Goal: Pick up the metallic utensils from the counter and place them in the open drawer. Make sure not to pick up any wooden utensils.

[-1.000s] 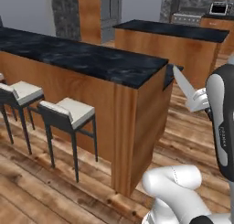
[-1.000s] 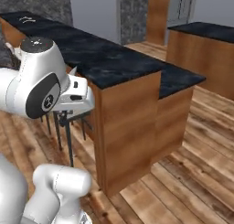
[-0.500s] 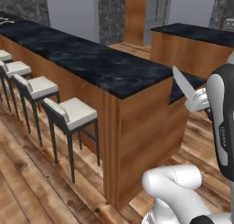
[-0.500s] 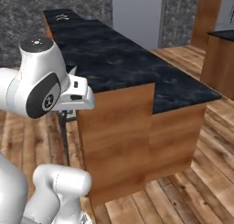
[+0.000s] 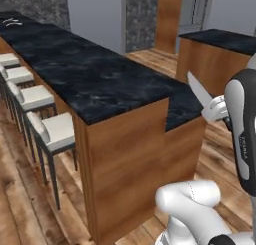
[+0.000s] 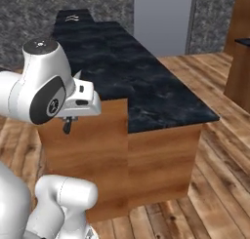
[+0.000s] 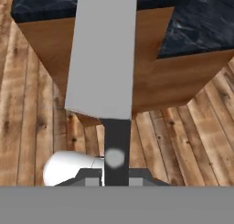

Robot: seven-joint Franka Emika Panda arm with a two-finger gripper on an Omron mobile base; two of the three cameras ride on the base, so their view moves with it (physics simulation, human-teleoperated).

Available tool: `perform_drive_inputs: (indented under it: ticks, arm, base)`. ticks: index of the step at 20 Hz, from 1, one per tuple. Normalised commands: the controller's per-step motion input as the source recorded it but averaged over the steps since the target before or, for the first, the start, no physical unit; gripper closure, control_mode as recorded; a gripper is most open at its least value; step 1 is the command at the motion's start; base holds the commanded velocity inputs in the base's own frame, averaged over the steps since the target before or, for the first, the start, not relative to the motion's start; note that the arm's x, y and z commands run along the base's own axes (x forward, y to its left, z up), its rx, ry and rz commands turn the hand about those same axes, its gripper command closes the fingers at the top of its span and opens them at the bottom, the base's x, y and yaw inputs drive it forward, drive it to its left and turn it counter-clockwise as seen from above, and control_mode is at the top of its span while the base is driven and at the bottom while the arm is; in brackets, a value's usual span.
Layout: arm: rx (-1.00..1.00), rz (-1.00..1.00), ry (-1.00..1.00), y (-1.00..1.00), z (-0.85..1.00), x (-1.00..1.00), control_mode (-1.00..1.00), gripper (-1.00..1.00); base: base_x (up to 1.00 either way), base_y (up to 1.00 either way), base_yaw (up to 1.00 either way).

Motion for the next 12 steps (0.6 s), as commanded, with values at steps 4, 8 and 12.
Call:
perform_drive_inputs:
  ticks: [4, 8, 12]
  arm:
    - [0.0, 0.0, 0.0, 0.0, 0.0, 0.0, 1.0, 1.0]
    - [0.0, 0.0, 0.0, 0.0, 0.0, 0.0, 1.0, 1.0]
    - [0.0, 0.0, 0.0, 0.0, 0.0, 0.0, 1.0, 1.0]
  base:
    - [0.0, -1.0, 0.1]
    - [0.0, -1.0, 0.0]
    - [0.0, -1.0, 0.0]
